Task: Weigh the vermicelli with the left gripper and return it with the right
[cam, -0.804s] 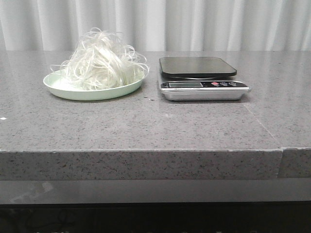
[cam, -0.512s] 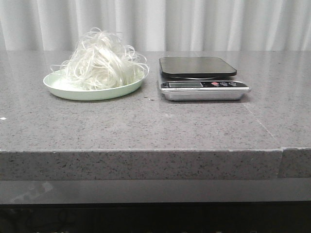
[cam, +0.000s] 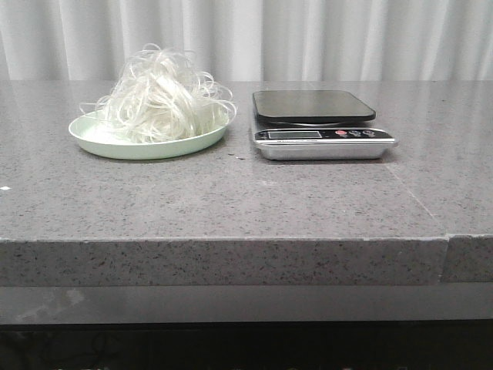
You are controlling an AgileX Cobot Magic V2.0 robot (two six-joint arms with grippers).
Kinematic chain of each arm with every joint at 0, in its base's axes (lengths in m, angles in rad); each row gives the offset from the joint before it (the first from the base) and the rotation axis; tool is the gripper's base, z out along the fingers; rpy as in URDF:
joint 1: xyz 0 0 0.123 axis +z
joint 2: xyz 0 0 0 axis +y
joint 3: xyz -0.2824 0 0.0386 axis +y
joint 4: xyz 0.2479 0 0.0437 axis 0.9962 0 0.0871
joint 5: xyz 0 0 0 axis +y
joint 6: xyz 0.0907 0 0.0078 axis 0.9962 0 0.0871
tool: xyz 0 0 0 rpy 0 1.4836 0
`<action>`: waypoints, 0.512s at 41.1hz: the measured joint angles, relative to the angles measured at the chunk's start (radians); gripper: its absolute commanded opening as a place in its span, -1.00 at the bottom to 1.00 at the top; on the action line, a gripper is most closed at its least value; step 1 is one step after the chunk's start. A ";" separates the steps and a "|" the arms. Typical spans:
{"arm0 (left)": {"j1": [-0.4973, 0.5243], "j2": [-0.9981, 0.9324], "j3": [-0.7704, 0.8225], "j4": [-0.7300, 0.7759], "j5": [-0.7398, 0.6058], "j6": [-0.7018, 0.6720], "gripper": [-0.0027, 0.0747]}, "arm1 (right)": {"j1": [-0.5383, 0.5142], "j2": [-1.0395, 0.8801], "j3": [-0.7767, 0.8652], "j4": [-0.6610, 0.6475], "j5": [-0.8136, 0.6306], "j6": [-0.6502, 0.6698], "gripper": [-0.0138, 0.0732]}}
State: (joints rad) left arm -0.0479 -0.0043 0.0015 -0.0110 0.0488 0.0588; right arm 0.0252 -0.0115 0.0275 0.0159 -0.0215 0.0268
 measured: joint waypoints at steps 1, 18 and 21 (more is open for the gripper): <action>0.000 0.000 0.000 0.000 0.000 0.000 -0.56 | 0.000 0.000 0.000 0.000 -0.010 0.000 -0.32; -0.002 0.000 -0.182 0.000 -0.049 0.000 -0.56 | 0.000 0.000 -0.228 0.000 0.133 0.000 -0.32; -0.004 0.003 -0.292 0.000 0.003 0.000 -0.56 | 0.000 0.005 -0.319 0.000 0.200 0.000 -0.32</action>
State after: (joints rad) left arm -0.0517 -0.0013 -0.2901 -0.0110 0.0514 0.0588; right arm 0.0252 -0.0064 -0.2916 0.0159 0.1785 0.0268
